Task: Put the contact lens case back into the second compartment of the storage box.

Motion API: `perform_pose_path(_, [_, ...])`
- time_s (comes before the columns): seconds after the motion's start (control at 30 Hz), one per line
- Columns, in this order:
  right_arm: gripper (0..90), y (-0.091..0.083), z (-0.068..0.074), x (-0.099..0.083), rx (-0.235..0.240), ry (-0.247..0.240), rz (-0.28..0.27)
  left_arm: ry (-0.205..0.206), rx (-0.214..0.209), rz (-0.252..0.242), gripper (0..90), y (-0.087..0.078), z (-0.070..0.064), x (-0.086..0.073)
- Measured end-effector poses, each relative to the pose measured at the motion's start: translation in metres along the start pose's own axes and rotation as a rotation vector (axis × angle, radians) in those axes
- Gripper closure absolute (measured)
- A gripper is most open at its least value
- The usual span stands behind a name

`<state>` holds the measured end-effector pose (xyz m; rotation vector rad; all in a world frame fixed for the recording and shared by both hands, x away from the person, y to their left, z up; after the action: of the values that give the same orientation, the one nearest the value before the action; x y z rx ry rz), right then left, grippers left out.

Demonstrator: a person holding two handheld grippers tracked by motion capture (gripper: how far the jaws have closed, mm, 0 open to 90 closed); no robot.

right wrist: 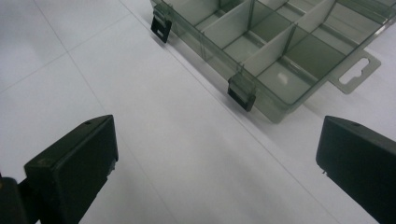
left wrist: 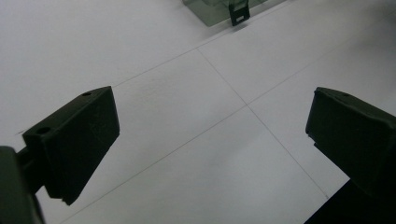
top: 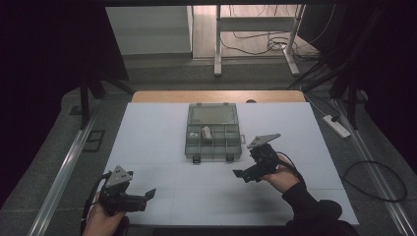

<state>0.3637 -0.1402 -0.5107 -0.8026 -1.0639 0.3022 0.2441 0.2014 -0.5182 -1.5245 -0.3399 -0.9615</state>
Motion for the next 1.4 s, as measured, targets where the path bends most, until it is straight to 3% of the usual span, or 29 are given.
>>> perform_pose_path(0.63, [0.0,-0.025,0.003,-0.021,-0.015,0.017,-0.037,0.003,0.001,0.001,2.8,0.000,0.000,0.000])
perform_pose_path(1.4, [0.0,-0.045,0.002,-0.046,-0.041,0.038,-0.034,0.005,0.003,0.004,3.0,0.000,0.000,0.000])
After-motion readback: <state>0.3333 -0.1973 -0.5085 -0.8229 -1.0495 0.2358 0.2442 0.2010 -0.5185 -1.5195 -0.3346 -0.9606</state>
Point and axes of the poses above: each handheld gripper's, and its own axes: y roughly forward along the jaws, x roughly out of its top, z roughly to its left, the point moved 7 cm from there along y, roughly forward along the jaws, and after that the axes turned 13 degrees about x, right-handed, at the moved point
